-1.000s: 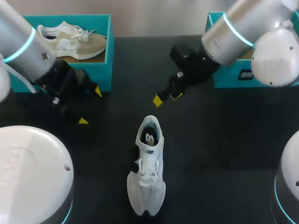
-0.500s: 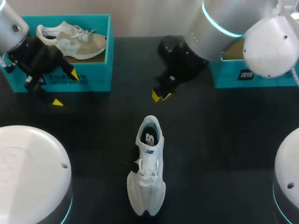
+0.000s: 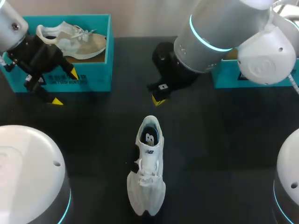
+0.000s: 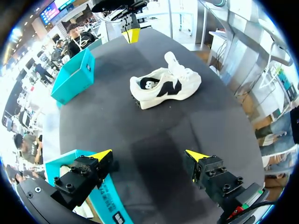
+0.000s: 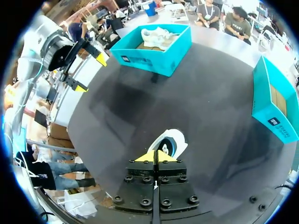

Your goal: Take the shoe out of the shoebox, open the shoe tongue, remove and reinsert the insole, then place the shoe into the shoebox

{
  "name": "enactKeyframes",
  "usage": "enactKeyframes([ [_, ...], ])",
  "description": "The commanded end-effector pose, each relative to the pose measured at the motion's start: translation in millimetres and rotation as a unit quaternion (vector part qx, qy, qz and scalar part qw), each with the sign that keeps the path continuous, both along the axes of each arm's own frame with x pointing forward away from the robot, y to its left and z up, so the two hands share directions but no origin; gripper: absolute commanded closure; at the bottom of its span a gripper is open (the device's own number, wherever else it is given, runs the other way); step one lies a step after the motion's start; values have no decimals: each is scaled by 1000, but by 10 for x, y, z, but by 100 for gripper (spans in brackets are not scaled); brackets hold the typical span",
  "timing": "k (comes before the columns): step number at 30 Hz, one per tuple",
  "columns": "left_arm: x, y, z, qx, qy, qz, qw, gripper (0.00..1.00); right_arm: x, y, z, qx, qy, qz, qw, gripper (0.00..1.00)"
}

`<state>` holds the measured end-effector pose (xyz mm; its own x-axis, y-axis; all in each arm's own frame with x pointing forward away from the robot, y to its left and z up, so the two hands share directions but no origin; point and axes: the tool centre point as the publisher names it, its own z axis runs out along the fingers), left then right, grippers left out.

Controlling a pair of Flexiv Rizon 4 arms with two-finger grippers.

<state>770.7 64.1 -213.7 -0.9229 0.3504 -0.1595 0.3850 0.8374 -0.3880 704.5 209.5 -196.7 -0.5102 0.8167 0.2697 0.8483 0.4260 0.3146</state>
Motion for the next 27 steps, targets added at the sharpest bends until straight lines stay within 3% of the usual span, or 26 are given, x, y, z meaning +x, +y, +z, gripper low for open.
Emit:
enactKeyframes([
  [1,-14,10,5,1,-1,0,1000,0,-5,327,-156,-43,7,-31,999,100],
  [8,-14,10,5,1,-1,0,1000,0,-150,703,-216,-139,-4,-151,979,100],
  [13,-14,10,5,1,-1,0,1000,0,-238,859,-385,-208,-9,-243,947,100],
  [14,-14,10,5,1,-1,0,1000,0,-255,858,-436,-201,-12,-258,945,100],
  [15,-14,10,5,1,-1,0,1000,0,-276,840,-471,-181,-17,-263,948,100],
  [27,-14,10,5,1,-1,0,1000,0,-276,840,-471,-181,-17,-263,948,100],
])
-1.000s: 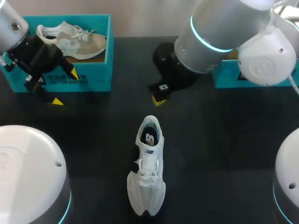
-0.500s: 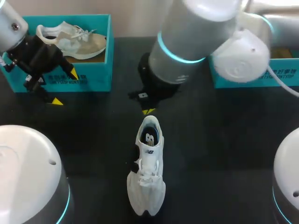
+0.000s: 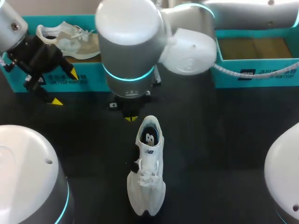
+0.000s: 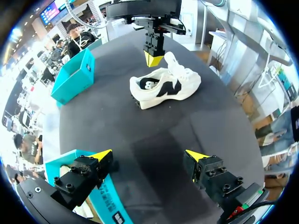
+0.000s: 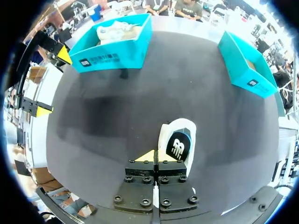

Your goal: Take the shoe out of the shoebox, open the shoe tongue, remove and reinsert the insole, then place the shoe into the shoebox

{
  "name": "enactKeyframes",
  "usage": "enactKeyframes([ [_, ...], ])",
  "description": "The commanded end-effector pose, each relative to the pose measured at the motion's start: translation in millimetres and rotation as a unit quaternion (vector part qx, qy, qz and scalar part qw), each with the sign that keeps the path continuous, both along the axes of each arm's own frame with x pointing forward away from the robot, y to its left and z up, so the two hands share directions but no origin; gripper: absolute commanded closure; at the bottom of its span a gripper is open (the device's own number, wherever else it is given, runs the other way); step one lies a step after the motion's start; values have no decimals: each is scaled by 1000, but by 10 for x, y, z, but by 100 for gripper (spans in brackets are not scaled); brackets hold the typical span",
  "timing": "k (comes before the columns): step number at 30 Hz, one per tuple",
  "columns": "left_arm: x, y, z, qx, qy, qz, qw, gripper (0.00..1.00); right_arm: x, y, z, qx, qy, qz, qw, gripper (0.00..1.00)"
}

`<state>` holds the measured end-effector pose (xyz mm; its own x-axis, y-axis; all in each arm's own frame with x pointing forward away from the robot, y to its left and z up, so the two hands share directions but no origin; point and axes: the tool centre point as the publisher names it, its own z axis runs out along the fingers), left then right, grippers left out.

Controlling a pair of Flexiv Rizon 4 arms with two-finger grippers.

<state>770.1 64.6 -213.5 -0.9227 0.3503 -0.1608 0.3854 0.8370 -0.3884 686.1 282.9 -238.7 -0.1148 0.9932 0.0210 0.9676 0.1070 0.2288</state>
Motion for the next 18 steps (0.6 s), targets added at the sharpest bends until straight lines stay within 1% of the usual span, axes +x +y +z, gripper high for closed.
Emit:
enactKeyframes([
  [1,-8,5,4,1,-1,0,1000,0,-101,118,-102,-69,-23,-65,995,100],
  [3,-8,5,4,1,-1,0,1000,0,-141,103,-187,-69,-28,-77,994,100],
  [5,-8,5,4,1,-1,0,1000,0,-187,65,-260,-86,-31,-101,991,100],
  [6,-8,5,4,1,-1,0,1000,0,-215,37,-284,-76,-34,-104,991,100],
  [10,-8,5,4,1,-1,0,1000,0,-301,-51,-394,-81,-41,-127,988,100],
  [11,-8,5,4,1,-1,0,1000,0,-306,-63,-426,-88,-41,-132,987,100],
  [13,-8,5,4,1,-1,0,1000,0,-304,-114,-510,-75,-41,-136,987,100],
  [18,-8,5,4,1,-1,0,1000,0,-266,-266,-688,-75,-45,-153,984,100],
])
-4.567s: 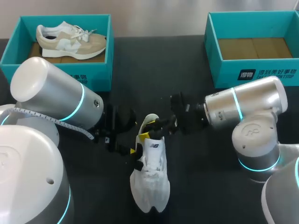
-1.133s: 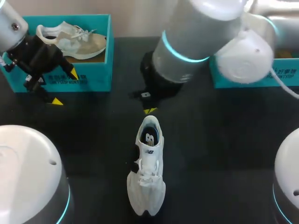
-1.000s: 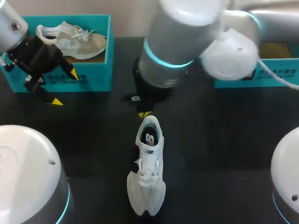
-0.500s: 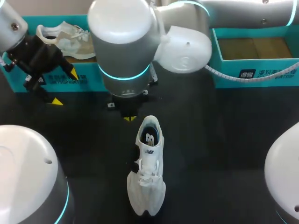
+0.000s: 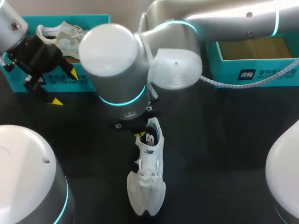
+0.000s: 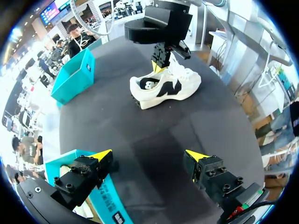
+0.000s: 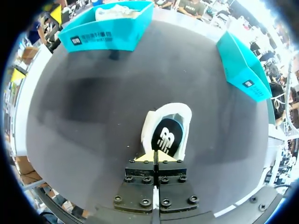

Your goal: Take the shoe out of the shoebox, open the shoe tongue, remove and reinsert the insole, then place the shoe into the shoebox

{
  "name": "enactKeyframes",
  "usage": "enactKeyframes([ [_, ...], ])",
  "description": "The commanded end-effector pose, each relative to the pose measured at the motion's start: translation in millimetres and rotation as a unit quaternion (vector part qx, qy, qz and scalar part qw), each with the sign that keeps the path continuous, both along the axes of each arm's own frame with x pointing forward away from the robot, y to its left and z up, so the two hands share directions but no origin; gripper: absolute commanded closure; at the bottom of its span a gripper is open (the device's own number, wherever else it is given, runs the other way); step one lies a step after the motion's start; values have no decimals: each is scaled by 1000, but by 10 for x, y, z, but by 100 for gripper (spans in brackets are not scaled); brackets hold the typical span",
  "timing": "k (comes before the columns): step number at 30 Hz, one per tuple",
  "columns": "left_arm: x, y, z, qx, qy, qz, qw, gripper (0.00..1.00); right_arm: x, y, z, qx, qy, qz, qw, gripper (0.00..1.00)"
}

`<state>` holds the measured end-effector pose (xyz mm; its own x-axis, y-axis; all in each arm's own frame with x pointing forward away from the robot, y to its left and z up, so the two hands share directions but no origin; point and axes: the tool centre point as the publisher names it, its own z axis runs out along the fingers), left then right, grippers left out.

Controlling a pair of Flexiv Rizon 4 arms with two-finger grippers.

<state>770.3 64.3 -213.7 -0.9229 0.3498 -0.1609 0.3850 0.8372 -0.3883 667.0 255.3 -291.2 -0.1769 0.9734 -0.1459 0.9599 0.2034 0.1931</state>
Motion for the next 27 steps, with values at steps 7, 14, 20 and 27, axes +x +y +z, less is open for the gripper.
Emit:
enactKeyframes([
  [7,-11,7,5,1,-1,0,1000,0,2,-118,-297,11,-78,-187,979,100],
  [14,-11,7,5,1,-1,0,1000,0,86,-223,-462,5,-90,-203,975,100],
  [20,-11,7,5,1,-1,0,1000,0,214,-310,-626,-6,-94,-217,972,100],
  [27,-11,7,5,1,-1,0,1000,0,315,-337,-832,-14,-89,-227,970,100],
])
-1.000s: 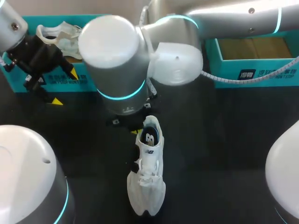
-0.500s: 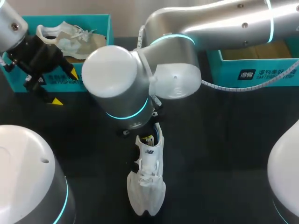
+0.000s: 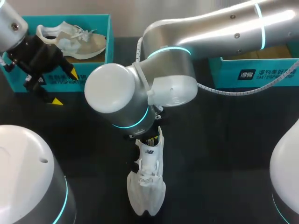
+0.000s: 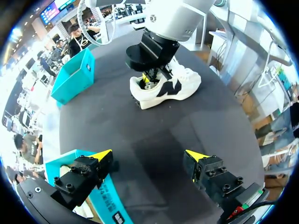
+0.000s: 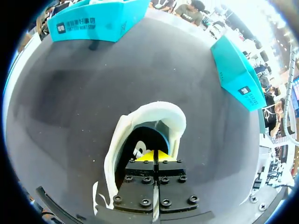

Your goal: Take the shoe out of the shoebox, open the shoe tongue, remove and reinsert the insole, then place the shoe into the shoebox

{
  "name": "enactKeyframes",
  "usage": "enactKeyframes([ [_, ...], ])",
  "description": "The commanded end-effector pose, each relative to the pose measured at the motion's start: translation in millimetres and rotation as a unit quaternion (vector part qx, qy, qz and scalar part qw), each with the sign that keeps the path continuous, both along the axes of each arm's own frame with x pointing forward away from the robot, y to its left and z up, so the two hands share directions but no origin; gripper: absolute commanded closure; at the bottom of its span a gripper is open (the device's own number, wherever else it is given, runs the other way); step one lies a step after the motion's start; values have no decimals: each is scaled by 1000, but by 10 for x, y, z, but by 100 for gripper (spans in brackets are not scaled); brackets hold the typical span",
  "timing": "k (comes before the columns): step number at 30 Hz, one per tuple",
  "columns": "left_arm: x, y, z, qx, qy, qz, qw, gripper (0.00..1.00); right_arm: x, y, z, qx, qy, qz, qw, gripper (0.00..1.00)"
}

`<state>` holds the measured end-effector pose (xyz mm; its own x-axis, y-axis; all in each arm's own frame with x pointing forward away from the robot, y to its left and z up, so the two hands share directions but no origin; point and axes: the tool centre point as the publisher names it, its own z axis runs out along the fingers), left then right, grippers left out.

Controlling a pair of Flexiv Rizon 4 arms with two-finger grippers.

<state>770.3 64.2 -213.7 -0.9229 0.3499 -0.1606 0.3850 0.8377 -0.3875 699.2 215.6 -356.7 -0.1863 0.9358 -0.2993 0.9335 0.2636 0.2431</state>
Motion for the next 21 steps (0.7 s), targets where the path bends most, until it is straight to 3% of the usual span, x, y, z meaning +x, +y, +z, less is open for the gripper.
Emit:
enactKeyframes([
  [1,-11,8,6,1,-1,0,1000,0,4,52,-212,69,-60,-237,967,100],
  [8,-11,8,6,1,-1,0,1000,0,76,64,-356,74,-47,-243,966,100],
  [15,-11,8,6,1,-1,0,1000,0,-46,51,-106,54,-70,-265,960,100],
  [21,-11,8,6,1,-1,0,1000,0,-163,34,-85,32,-69,-275,958,100],
])
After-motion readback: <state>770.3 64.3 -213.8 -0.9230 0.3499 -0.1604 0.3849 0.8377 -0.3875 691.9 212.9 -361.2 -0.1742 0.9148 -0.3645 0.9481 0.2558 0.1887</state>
